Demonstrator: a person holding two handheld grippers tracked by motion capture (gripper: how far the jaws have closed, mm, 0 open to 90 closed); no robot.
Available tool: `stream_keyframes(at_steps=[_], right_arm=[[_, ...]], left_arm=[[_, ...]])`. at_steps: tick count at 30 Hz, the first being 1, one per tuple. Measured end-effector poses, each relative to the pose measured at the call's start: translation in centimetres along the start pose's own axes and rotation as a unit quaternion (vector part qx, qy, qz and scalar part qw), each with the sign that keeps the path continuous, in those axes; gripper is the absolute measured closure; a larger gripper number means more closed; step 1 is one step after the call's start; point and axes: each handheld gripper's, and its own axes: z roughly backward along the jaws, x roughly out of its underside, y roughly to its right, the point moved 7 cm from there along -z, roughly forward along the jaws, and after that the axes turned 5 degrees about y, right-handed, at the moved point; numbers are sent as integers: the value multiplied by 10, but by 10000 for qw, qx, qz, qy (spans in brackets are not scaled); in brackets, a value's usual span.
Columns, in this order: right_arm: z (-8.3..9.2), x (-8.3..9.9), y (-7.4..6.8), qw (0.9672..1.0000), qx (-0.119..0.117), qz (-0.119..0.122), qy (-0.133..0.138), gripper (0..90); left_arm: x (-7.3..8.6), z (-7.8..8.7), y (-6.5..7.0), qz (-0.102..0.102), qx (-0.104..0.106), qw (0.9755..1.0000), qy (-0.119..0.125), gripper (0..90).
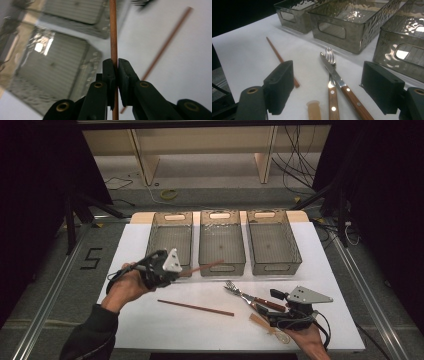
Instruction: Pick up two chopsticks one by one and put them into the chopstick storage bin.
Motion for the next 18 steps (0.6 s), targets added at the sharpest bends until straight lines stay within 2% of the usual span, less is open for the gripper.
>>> stream_keyframes(at_steps=[3,4,7,9,14,18], right_arm=[[0,0,0,10000,3,-3,-4,269],[0,0,0,10000,3,1,4,270],[0,0,0,10000,2,-9,2,269],[0,0,1,10000,0,-9,0,270],[0,0,1,10000,-8,-16,2,269],[0,0,1,10000,-7,-26,2,270]], left_arm=[[0,-4,-26,480,-266,9983,181,842],[2,-5,-34,598,-283,9976,182,842],[7,-11,-56,984,-438,9940,198,842],[9,-13,-69,1161,-563,9914,200,842],[10,-20,-95,1681,-692,9829,285,842],[12,-29,-108,1963,-670,9781,150,842]])
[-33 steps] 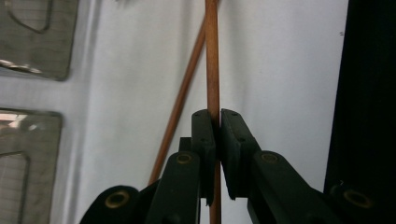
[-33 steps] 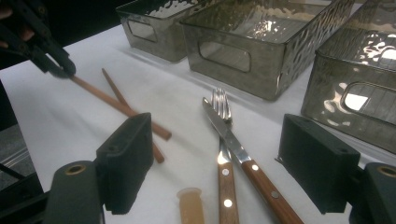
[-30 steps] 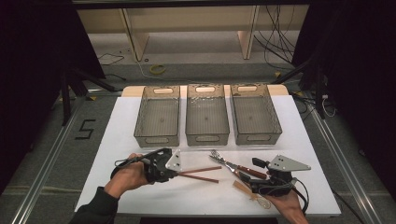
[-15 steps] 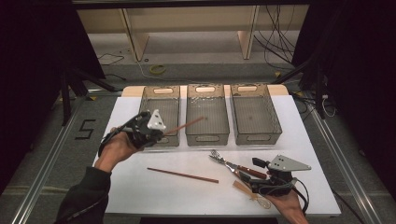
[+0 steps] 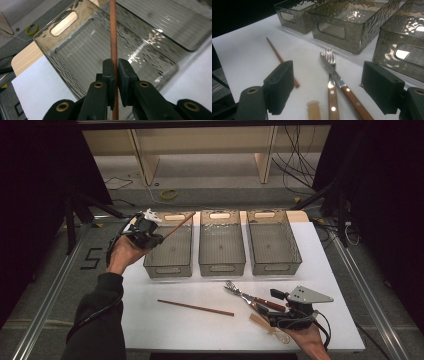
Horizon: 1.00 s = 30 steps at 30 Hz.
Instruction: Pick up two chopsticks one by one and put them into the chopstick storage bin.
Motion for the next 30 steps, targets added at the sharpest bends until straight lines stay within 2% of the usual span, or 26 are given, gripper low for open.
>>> stream_keyframes(at_steps=[2,5,11,17,22,30], right_arm=[[0,0,0,10000,-6,2,13,270],[0,0,0,10000,-11,1,14,270],[1,0,1,10000,-23,-6,22,270],[1,0,1,10000,-31,-24,27,270],[1,0,1,10000,-33,-27,26,269],[1,0,1,10000,-39,-10,31,270]], left_arm=[[0,-7,-6,132,-48,9999,-37,842],[1,-17,-11,400,3,9992,-81,841],[5,-34,-21,705,-19,9974,-148,841],[11,-46,-29,921,-61,9956,-176,841],[14,-50,-34,1167,-62,9931,-125,841],[19,-59,-33,1337,-47,9909,-144,839]])
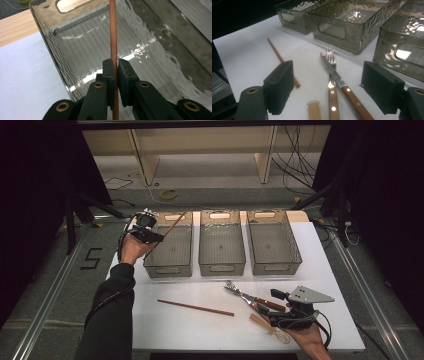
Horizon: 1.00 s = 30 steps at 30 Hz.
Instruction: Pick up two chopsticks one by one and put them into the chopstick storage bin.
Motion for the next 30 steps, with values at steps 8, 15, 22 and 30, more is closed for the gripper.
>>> stream_keyframes(at_steps=[8,15,22,30], right_arm=[[0,0,0,10000,-1,-24,-13,269],[0,0,0,10000,2,-24,-13,269],[0,0,0,10000,8,-26,-13,269],[0,0,0,10000,12,-20,-1,269]], left_arm=[[3,-9,1,183,73,9997,130,581],[-8,10,15,-23,425,9979,496,413],[-6,40,46,-571,882,9913,788,329],[14,57,90,-1308,1367,9787,803,286]])
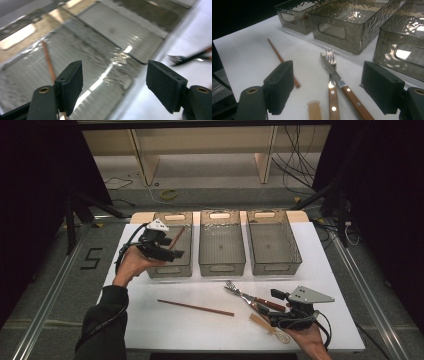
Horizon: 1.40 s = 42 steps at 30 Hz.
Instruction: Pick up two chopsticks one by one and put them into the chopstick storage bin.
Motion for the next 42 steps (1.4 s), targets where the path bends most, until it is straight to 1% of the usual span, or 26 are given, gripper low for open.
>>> stream_keyframes(at_steps=[4,6,7,8,10,11,13,17,18,19,20,24,25,27,28,30,32,33,34,35,36,37,39,40,41,42], right_arm=[[0,0,0,10000,0,6,-10,269],[0,0,0,10000,0,1,-4,270],[0,0,0,10000,1,9,-4,269],[0,0,0,10000,0,2,-20,269],[-1,0,0,10000,-3,9,-24,269],[0,0,-1,10000,4,20,-29,269],[0,0,-1,10000,-3,23,-19,269],[0,0,-1,10000,-7,30,-29,269],[0,0,-1,10000,-9,31,-30,270],[0,0,-1,10000,-15,37,-23,269],[0,0,-1,10000,-15,37,-23,269],[1,0,-1,10000,-7,38,-24,269],[1,0,-1,10000,-8,35,-24,269],[1,0,-1,10000,-15,41,-30,269],[1,0,-1,10000,-15,41,-30,269],[0,0,-1,10000,-18,45,-32,269],[0,0,-1,10000,-22,44,-34,269],[0,0,-1,10000,-24,44,-45,270],[0,0,-1,10000,-24,44,-45,270],[0,1,-1,10000,-21,49,-45,269],[0,0,-1,10000,-23,50,-44,269],[0,0,-1,10000,-22,49,-39,269],[0,0,-1,10000,-26,61,-36,269],[0,0,-1,10000,-27,50,-44,269],[1,0,-1,10000,-25,49,-37,269],[1,0,-1,10000,-23,47,-39,270]], left_arm=[[5,4,16,-238,173,9996,14,282],[11,4,26,-364,300,9989,-50,281],[14,4,30,-466,357,9982,-97,278],[17,3,34,-591,433,9970,-236,277],[20,1,39,-739,423,9955,-408,265],[22,-1,42,-773,459,9949,-457,265],[27,-5,48,-875,582,9927,-597,262],[35,-12,57,-1077,705,9879,-867,259],[36,-14,60,-1100,751,9871,-885,258],[38,-15,61,-1157,783,9857,-943,257],[39,-17,63,-1144,800,9853,-989,257],[47,-23,71,-1346,852,9790,-1271,264],[49,-24,73,-1361,873,9781,-1309,267],[52,-25,76,-1432,916,9746,-1455,285],[54,-26,77,-1440,906,9739,-1505,285],[58,-28,79,-1529,953,9701,-1627,291],[63,-30,83,-1543,974,9682,-1713,302],[65,-31,84,-1560,996,9666,-1775,315],[67,-33,85,-1634,1009,9639,-1846,315],[70,-34,86,-1641,1036,9620,-1918,327],[73,-35,88,-1656,1087,9593,-2013,346],[76,-37,89,-1669,1089,9578,-2070,352],[80,-39,89,-1772,1100,9521,-2237,379],[81,-40,89,-1778,1119,9510,-2267,379],[82,-40,89,-1778,1159,9498,-2299,404],[84,-42,89,-1724,1166,9503,-2315,412]])
